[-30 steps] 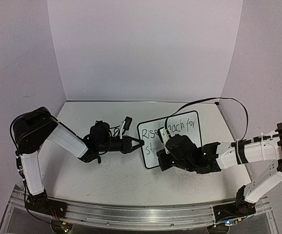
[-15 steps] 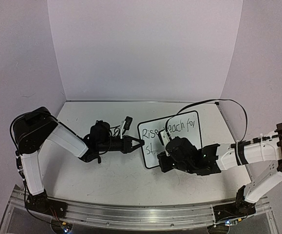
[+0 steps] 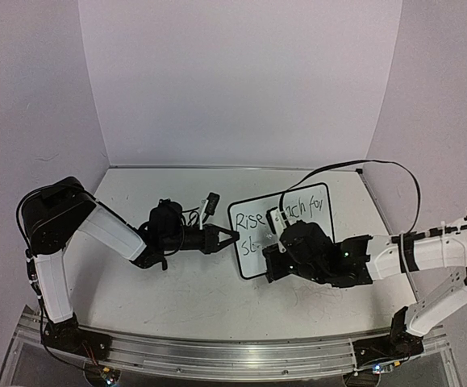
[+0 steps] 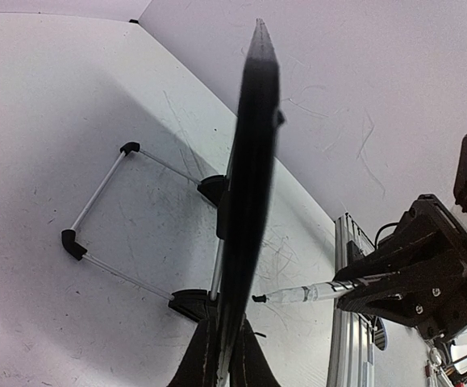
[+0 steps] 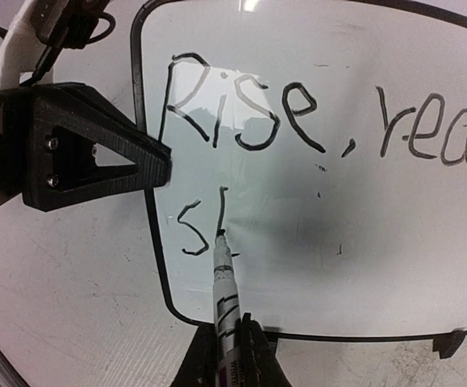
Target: Write a sentence on the whiteboard
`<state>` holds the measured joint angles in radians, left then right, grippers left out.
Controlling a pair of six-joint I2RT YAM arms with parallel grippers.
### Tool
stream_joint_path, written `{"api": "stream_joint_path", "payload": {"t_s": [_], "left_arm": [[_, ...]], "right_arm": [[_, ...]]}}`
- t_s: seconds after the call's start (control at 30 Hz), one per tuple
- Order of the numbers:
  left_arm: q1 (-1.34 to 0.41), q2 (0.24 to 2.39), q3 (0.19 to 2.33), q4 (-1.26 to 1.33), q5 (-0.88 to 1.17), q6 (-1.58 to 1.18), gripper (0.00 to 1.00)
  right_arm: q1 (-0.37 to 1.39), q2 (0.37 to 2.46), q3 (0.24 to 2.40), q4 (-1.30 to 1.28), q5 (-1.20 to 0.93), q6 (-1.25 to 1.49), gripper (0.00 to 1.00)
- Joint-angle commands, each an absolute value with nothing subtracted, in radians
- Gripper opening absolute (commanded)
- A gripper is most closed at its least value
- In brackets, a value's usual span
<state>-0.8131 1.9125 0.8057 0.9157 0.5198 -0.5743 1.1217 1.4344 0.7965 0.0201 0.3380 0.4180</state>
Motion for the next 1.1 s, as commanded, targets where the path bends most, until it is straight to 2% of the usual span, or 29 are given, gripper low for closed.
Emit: {"api": "stream_joint_path", "payload": {"t_s": [0.0, 0.43, 0.73, 0.9, 1.07], "left_arm": [[-0.818, 1.897, 0.823, 0.867, 0.524, -0.601, 0.0], [-0.818, 1.896, 0.827, 0.858, 0.525, -0.595, 0.0], [-0.818, 1.896, 0.825, 0.854, 0.522, -0.592, 0.0], [-0.818, 1.893, 0.825, 0.85, 0.522, -0.59, 0.0], [-0.818, 1.896, 0.829, 0.844, 0.522, -0.582, 0.0]], "right_arm": [[1.12, 1.462, 0.85, 0.078, 0.325, 0.393, 0.0], [1.12, 1.518, 0.871, 0.066, 0.358, 0.405, 0.0], [1.121, 1.491, 0.864, -0.046, 0.481, 0.475, 0.0], [1.12, 1.309, 0.786, -0.01, 0.384, 0.432, 0.0], [1.1, 1.322, 0.775, 0.026, 0.341, 0.405, 0.0]]}}
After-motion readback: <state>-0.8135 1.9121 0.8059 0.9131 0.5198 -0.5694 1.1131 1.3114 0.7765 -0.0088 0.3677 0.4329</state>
